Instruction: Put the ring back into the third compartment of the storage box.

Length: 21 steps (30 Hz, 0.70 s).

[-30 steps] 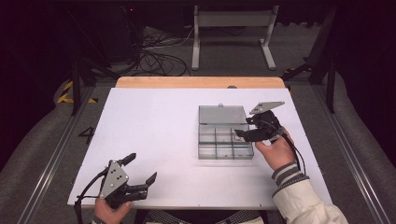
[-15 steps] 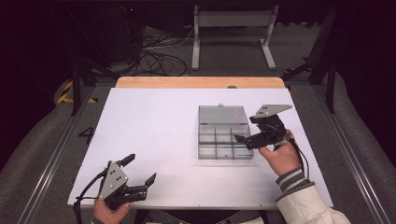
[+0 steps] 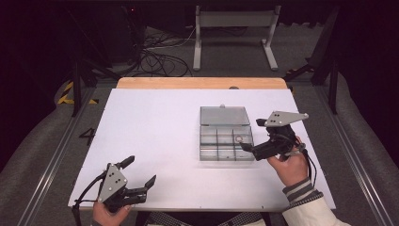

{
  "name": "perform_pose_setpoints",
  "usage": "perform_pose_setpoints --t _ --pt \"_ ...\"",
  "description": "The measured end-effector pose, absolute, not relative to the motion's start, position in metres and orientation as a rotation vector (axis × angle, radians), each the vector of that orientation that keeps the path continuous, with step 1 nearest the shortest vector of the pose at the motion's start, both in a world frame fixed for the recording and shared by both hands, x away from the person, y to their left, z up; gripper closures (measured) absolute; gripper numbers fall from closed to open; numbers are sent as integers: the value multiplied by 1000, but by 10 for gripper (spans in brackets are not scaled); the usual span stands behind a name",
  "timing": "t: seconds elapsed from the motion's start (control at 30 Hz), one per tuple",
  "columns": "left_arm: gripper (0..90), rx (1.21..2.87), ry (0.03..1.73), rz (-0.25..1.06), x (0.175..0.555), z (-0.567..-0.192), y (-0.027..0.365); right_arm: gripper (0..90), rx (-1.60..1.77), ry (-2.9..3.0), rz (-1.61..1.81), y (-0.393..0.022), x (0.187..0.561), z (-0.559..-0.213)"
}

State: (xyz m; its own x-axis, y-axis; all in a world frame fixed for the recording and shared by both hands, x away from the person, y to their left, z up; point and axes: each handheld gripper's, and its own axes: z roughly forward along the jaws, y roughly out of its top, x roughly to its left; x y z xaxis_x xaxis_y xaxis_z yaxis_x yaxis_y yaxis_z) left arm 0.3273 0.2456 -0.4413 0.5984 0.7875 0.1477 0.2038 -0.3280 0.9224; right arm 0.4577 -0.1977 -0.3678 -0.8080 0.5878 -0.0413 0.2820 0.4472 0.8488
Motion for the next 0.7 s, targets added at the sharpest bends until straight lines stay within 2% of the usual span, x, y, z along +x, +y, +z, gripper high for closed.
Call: perform_pose_setpoints --t 0.7 --pt "110 1841 809 743 326 -442 247 1 677 2320 1435 -234 421 -390"
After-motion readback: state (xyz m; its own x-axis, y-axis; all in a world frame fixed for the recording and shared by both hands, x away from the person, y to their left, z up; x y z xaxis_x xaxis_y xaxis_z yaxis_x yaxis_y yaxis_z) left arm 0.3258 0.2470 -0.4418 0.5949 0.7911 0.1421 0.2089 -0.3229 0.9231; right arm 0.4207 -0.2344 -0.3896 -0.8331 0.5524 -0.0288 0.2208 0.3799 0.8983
